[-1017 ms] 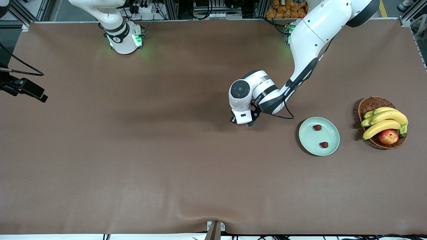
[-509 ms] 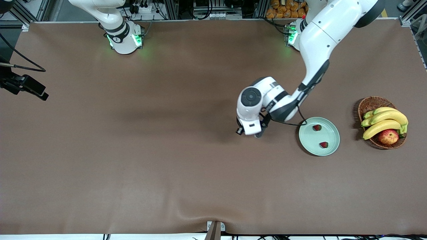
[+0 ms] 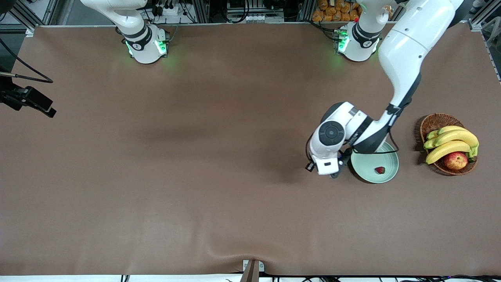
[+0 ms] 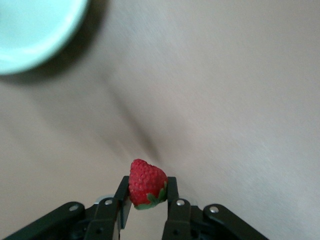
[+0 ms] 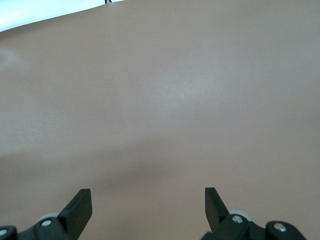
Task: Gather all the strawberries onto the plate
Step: 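Carry the strawberry over the plate with the left gripper, then lower the strawberry onto the plate and open the left gripper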
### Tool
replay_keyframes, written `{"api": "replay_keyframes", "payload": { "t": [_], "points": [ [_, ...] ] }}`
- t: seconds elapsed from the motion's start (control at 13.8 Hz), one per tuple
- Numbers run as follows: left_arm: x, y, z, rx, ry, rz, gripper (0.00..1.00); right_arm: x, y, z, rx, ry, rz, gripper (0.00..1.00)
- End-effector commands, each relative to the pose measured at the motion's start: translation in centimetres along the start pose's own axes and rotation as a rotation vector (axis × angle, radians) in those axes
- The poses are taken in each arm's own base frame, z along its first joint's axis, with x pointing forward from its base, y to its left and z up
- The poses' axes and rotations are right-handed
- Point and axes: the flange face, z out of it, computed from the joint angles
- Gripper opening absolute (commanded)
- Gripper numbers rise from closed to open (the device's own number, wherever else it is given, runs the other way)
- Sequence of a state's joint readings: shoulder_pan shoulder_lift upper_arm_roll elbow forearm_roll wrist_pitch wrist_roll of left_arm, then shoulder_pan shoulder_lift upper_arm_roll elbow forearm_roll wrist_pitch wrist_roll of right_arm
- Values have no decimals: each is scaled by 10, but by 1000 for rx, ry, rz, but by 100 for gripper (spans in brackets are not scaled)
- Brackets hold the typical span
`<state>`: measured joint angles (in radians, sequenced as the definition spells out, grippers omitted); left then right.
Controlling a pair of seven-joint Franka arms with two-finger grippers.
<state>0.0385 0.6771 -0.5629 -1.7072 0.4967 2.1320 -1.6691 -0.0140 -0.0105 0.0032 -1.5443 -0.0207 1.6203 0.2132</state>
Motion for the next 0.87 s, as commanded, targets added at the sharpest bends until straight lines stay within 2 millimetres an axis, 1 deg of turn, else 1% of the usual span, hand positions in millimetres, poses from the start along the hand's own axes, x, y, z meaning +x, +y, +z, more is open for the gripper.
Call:
{"api": "replay_keyframes", "payload": {
  "t": [0.0,0.07,0.22,0.29,0.36,0.44,0.58,0.73,0.8],
  "points": [
    [28,-18,-32,21,7,32,0,-5,1,-6,-12,15,-13,100],
    [49,-26,-35,12,-35,26,0,-4,2,-6,-12,15,-13,100],
    [79,-49,-30,14,-86,88,0,-5,1,-6,-12,15,-13,100],
    [87,-58,-23,24,-101,111,0,-5,1,-6,-12,15,-13,100],
    [93,-63,-21,31,-104,129,0,-5,0,-6,-12,15,-14,100],
    [102,-69,-22,36,-102,153,0,-5,0,-6,-12,15,-14,100],
    [116,-83,-13,54,-115,215,0,-5,0,-7,-11,18,-16,100],
    [124,-88,-6,60,-122,257,0,-4,0,-15,-8,31,-14,100],
    [134,-93,-2,60,-126,279,1,-5,-1,-19,-8,30,-13,100]
  ]
}}
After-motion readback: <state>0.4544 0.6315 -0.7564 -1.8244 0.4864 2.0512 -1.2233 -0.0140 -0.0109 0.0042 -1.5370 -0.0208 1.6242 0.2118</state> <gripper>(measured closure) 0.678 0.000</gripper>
